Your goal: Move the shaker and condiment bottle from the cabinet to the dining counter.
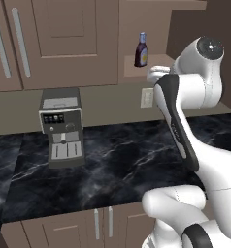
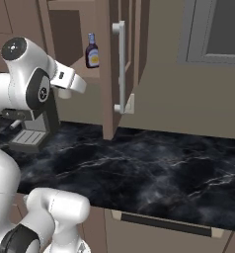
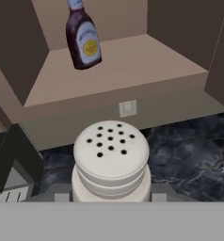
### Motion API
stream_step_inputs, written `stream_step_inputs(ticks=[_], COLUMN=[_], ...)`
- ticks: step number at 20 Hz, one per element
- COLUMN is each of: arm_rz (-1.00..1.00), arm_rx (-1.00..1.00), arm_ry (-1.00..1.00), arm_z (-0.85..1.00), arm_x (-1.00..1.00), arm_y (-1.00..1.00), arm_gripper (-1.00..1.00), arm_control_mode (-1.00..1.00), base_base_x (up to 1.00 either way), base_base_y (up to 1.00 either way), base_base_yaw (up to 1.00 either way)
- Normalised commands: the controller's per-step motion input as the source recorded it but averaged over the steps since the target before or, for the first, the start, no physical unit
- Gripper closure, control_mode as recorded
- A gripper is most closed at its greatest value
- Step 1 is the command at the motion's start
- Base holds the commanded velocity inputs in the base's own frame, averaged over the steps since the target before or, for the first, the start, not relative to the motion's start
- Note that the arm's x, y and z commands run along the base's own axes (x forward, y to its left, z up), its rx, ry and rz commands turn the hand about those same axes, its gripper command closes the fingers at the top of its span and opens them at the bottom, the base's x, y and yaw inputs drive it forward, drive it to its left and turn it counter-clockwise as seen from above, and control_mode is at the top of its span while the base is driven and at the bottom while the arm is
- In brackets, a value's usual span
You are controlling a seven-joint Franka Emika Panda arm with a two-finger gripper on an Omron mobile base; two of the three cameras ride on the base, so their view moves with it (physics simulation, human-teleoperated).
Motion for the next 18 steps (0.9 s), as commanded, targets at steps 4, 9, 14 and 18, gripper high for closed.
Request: stream_step_inputs(ticks=[4,9,14,18], arm_rz=[0.0,0.0,0.0,0.0], arm_rx=[0.0,0.0,0.0,0.0], arm_ry=[0.0,0.0,0.0,0.0], arm_z=[0.0,0.0,0.0,0.0], arm_x=[0.0,0.0,0.0,0.0], arm_y=[0.0,0.0,0.0,0.0], arm_gripper=[1.0,1.0,1.0,1.0], arm_control_mode=[1.0,1.0,1.0,1.0], base_base_x=[0.0,-0.15,-0.65,-0.68], base_base_y=[0.0,0.0,0.05,0.06], base_base_yaw=[0.0,0.02,0.02,0.01])
